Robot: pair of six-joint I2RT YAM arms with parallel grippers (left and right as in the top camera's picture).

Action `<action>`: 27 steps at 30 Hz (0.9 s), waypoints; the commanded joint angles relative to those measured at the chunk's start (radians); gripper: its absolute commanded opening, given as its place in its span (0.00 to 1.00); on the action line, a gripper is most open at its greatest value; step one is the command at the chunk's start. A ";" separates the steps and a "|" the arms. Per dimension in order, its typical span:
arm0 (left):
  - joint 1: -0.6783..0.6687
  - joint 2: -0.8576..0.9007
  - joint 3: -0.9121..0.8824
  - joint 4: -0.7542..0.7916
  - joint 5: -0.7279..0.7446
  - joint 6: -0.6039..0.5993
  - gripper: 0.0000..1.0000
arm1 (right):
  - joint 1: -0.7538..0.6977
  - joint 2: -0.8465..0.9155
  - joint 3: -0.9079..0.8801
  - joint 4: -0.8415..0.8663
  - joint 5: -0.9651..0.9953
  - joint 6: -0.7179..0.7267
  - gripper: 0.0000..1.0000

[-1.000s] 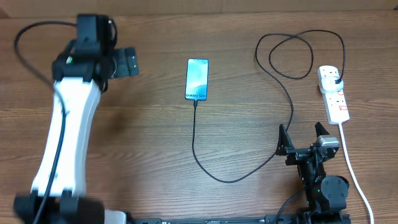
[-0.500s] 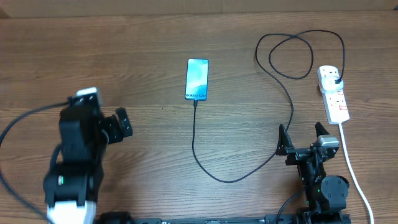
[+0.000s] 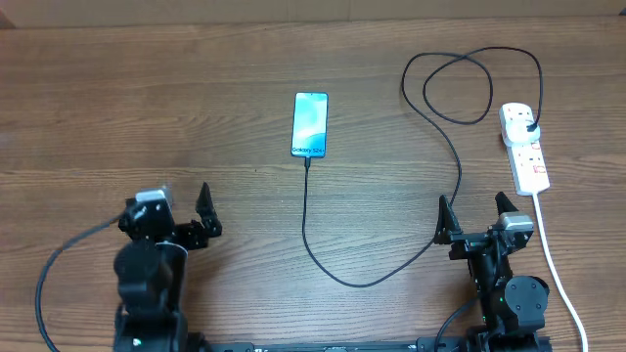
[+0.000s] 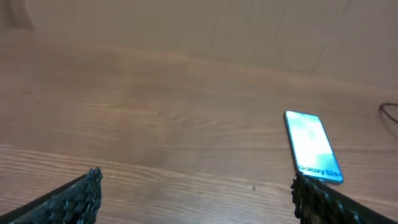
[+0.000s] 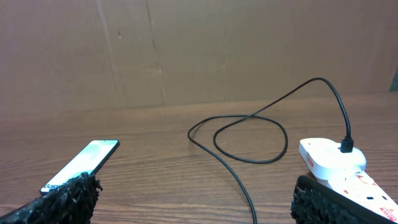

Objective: Plug charger to phone and switch on socket

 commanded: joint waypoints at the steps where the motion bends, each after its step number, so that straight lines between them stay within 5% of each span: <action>1: 0.002 -0.098 -0.126 0.105 0.036 0.019 1.00 | -0.002 -0.008 -0.011 0.006 -0.006 -0.004 1.00; 11: -0.002 -0.439 -0.307 0.093 -0.010 0.064 1.00 | -0.002 -0.008 -0.011 0.006 -0.006 -0.004 1.00; 18: -0.003 -0.445 -0.307 0.074 -0.099 0.235 1.00 | -0.002 -0.008 -0.011 0.006 -0.006 -0.004 1.00; 27: -0.003 -0.445 -0.307 0.071 -0.076 0.154 1.00 | -0.002 -0.008 -0.011 0.006 -0.006 -0.004 1.00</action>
